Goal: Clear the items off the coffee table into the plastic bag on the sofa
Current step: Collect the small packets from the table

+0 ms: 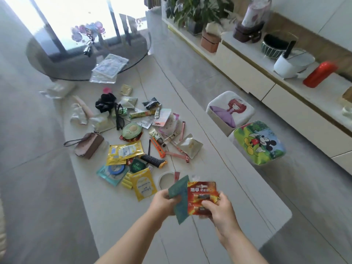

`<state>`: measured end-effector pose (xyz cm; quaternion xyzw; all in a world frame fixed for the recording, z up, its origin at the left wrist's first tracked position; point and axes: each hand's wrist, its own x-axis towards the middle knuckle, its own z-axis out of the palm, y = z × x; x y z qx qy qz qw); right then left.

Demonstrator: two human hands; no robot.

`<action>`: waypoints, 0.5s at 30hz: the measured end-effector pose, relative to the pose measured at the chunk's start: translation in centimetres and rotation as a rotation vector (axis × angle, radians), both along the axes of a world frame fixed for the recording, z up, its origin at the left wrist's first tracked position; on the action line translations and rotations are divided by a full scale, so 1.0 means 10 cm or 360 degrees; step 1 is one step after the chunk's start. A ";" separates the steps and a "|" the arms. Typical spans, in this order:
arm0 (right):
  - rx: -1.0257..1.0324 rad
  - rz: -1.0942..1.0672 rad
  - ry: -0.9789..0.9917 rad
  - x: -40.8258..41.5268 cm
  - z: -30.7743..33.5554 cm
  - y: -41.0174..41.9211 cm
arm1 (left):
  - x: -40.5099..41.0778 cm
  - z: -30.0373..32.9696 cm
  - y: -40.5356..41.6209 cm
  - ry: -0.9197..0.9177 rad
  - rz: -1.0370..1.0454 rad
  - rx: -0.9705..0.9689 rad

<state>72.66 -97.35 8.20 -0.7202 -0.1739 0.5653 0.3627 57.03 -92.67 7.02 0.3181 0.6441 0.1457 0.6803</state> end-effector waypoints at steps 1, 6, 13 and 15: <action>0.0021 0.0048 0.0050 -0.12 0.10 -0.05 | -0.12 0.14 -0.10 -0.0080 0.0108 -0.0039; 0.0084 0.0260 0.0318 -0.81 0.56 -0.29 | -0.82 0.60 -0.64 -0.0159 0.0515 -0.0136; -0.0038 0.0589 0.0473 -1.96 0.70 -0.59 | -1.96 0.93 -1.31 -0.0236 0.1203 -0.0137; -0.0084 0.0702 0.0457 -2.31 0.71 -0.68 | -2.31 0.97 -1.52 -0.0214 0.1338 -0.0137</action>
